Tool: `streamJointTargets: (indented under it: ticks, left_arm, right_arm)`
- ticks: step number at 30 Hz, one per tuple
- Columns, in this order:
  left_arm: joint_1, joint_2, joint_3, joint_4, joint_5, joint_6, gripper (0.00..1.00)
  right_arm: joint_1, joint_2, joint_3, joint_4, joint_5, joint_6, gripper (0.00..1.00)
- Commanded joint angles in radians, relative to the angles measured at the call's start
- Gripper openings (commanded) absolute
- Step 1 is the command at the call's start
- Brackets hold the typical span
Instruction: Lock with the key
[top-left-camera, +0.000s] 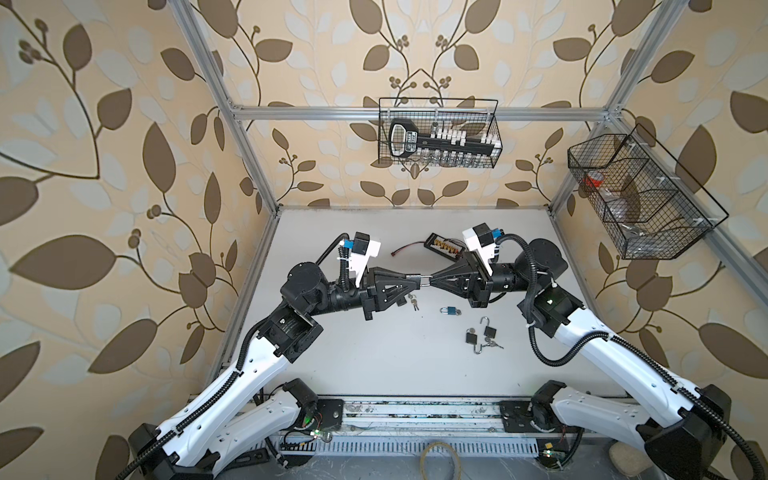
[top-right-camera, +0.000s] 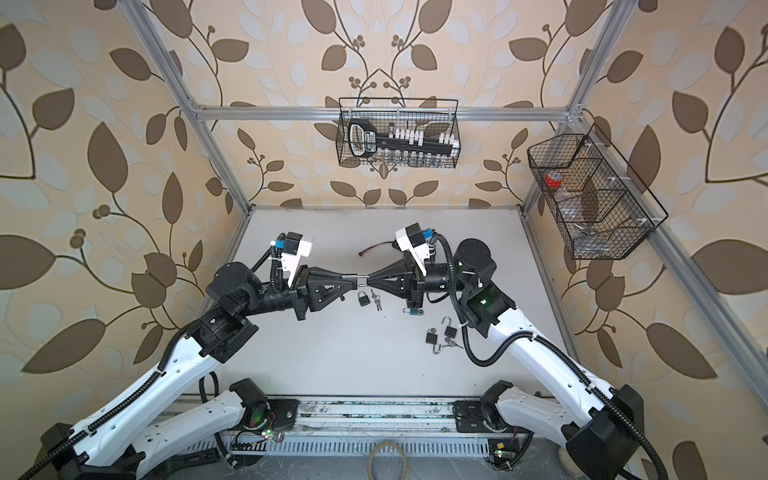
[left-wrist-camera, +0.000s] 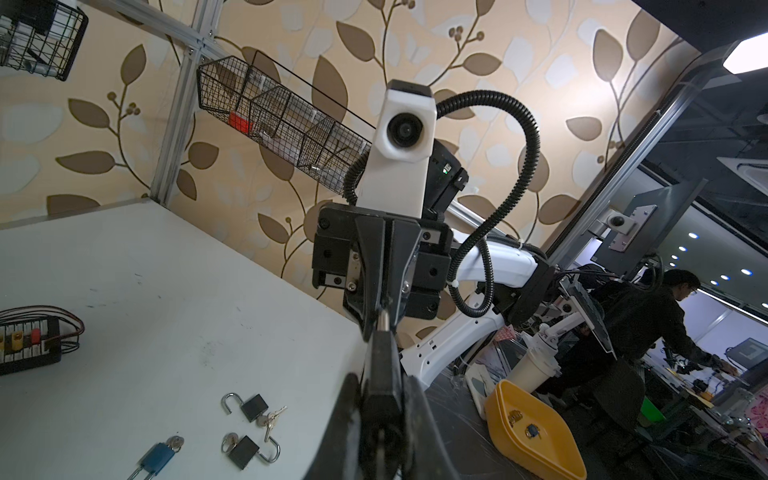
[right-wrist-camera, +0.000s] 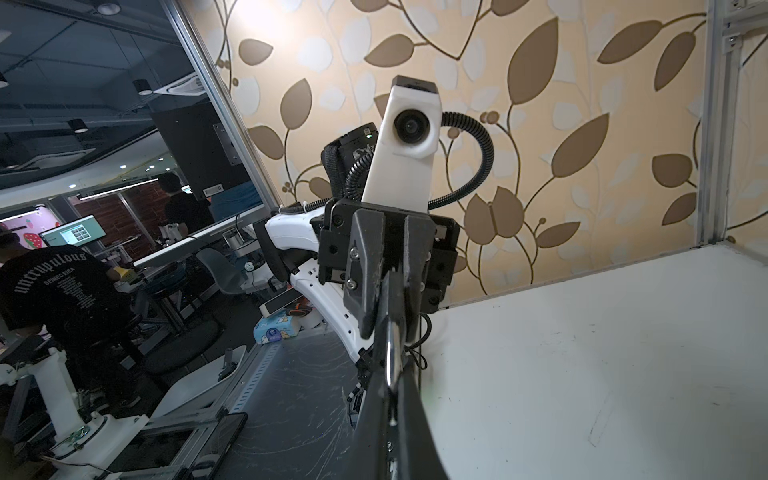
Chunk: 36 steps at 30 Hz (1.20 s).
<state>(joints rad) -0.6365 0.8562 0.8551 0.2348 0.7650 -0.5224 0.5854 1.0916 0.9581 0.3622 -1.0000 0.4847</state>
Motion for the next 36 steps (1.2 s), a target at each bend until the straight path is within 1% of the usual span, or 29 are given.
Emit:
streamJointTargets:
  ticks: [1,4,7,9,12,16,21,26,28,30,32,36]
  left_arm:
    - [-0.078,0.076,-0.002,-0.012,0.001,0.044,0.00]
    - [-0.078,0.078,-0.001,-0.024,-0.009,0.055,0.00]
    - [-0.078,0.053,0.002,-0.061,-0.050,0.077,0.00]
    - [-0.078,0.030,0.007,-0.098,-0.088,0.094,0.00]
    - [-0.078,0.026,0.019,-0.124,-0.089,0.104,0.00]
    - [-0.086,0.072,0.006,-0.055,-0.028,0.068,0.00]
    - [-0.151,0.123,-0.011,-0.031,-0.059,0.077,0.00]
    - [-0.165,0.150,-0.019,-0.012,-0.064,0.075,0.00]
    - [-0.164,0.136,-0.024,-0.017,-0.079,0.079,0.00]
    - [-0.163,0.093,-0.033,-0.051,-0.138,0.092,0.00]
    - [-0.155,0.053,-0.030,-0.093,-0.165,0.114,0.00]
    - [-0.128,0.005,-0.022,-0.149,-0.168,0.130,0.00]
  right_arm:
    - [0.074,0.039,0.026,0.027,0.014,-0.011,0.00]
    - [0.077,0.036,0.024,0.021,0.019,-0.017,0.00]
    - [0.076,0.014,0.025,-0.032,0.058,-0.069,0.00]
    - [0.076,0.003,0.041,-0.116,0.084,-0.134,0.00]
    - [0.079,-0.009,0.036,-0.133,0.099,-0.158,0.00]
    - [0.098,-0.006,0.035,-0.103,0.108,-0.144,0.00]
    - [0.105,0.014,0.035,-0.027,0.087,-0.089,0.00]
    - [0.126,0.013,0.017,0.046,0.069,-0.035,0.00]
    - [0.121,-0.003,0.012,0.043,0.079,-0.042,0.00]
    - [0.111,-0.026,0.005,0.026,0.085,-0.048,0.00]
    - [0.059,-0.050,-0.001,0.014,0.077,-0.047,0.00]
    - [-0.003,-0.099,-0.021,0.015,0.056,-0.034,0.00]
